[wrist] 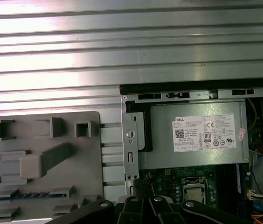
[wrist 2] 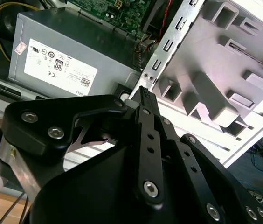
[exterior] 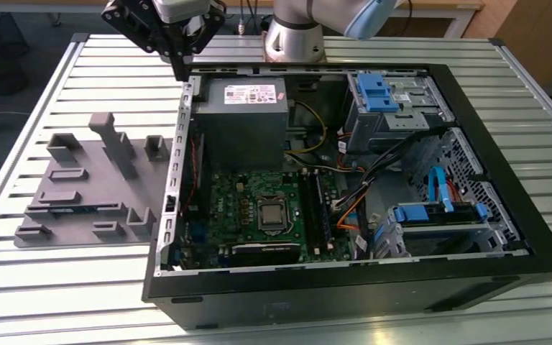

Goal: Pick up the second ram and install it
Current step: 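Reach for the second ram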

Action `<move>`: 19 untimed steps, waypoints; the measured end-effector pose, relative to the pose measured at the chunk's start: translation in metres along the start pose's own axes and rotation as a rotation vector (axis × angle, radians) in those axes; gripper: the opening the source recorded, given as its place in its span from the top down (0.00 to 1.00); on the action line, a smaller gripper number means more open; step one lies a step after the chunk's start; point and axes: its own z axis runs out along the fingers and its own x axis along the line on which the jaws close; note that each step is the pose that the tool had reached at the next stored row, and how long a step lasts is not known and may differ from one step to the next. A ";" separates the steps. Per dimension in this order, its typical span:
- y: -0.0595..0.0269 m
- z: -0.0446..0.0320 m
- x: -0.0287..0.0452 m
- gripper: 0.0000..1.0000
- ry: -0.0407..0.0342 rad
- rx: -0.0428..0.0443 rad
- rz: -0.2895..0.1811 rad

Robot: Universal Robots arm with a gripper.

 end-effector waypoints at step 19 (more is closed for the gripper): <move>-0.0005 -0.0002 0.0070 0.89 0.0000 0.0000 0.000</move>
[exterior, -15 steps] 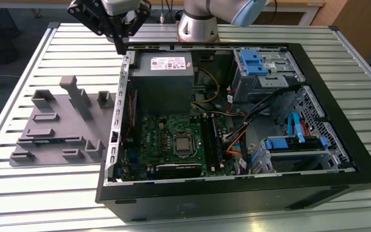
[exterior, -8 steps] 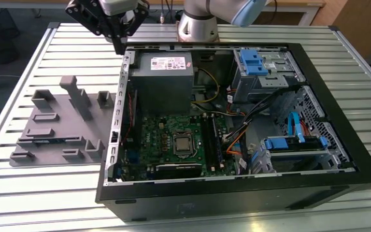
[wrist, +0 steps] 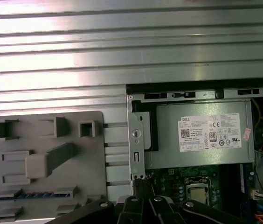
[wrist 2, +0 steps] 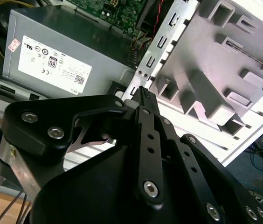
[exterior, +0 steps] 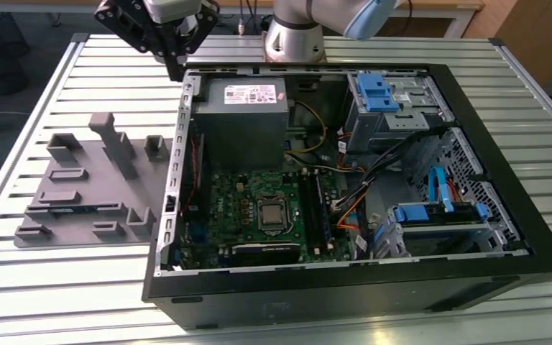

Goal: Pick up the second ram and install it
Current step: 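Reach for the second ram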

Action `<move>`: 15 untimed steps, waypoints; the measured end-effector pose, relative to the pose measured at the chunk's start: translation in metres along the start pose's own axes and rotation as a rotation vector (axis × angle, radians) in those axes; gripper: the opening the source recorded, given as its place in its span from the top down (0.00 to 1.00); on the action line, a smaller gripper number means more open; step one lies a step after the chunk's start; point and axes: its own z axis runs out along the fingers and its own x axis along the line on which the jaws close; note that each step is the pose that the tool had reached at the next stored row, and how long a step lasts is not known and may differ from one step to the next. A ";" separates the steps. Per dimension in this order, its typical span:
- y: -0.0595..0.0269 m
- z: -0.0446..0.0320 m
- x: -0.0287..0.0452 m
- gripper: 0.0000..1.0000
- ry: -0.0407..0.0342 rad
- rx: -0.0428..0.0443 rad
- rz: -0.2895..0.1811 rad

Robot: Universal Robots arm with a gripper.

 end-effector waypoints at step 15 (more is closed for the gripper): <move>-0.0004 -0.0001 0.0051 0.89 0.0000 0.0000 0.000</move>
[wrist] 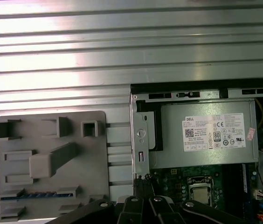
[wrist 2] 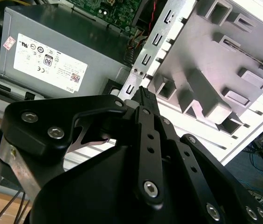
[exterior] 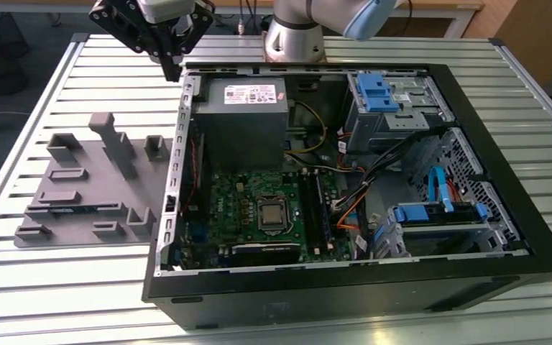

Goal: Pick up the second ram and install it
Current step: 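Reach for the second ram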

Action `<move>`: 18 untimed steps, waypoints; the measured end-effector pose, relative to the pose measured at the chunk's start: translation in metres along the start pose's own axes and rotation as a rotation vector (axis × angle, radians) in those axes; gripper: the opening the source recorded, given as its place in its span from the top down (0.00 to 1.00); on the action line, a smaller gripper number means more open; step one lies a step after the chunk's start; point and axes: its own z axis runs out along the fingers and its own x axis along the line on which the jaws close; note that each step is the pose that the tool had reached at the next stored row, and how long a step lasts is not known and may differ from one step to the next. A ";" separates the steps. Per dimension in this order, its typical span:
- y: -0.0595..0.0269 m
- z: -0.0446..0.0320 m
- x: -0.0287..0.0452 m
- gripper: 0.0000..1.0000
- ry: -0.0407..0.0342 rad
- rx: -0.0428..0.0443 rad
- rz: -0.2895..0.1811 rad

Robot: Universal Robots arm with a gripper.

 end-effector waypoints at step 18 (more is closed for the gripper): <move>-0.0005 -0.0001 0.0065 0.89 -0.0001 -0.0001 0.000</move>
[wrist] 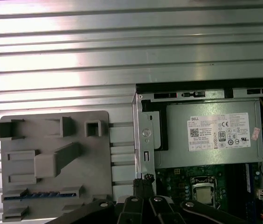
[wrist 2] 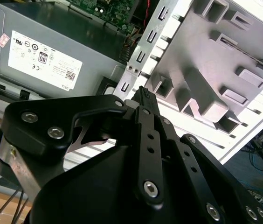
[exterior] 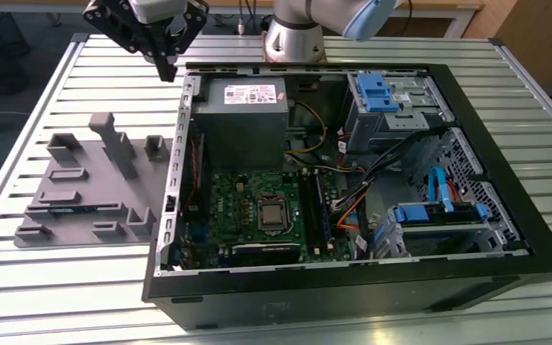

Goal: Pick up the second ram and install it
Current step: 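Reach for the second ram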

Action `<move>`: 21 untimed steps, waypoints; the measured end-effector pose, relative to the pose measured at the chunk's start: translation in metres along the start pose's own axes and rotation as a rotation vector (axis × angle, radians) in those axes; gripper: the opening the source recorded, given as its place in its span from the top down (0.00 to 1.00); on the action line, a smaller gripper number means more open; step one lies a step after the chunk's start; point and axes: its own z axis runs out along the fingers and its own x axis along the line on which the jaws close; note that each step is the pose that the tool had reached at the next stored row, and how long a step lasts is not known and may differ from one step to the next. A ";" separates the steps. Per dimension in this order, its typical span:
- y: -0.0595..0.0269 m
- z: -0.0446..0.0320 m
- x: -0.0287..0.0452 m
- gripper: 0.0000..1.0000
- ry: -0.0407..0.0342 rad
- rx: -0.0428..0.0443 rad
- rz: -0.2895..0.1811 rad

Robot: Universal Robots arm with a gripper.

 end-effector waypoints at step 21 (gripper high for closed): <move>-0.0005 0.0004 0.0063 0.89 0.0002 0.0001 0.000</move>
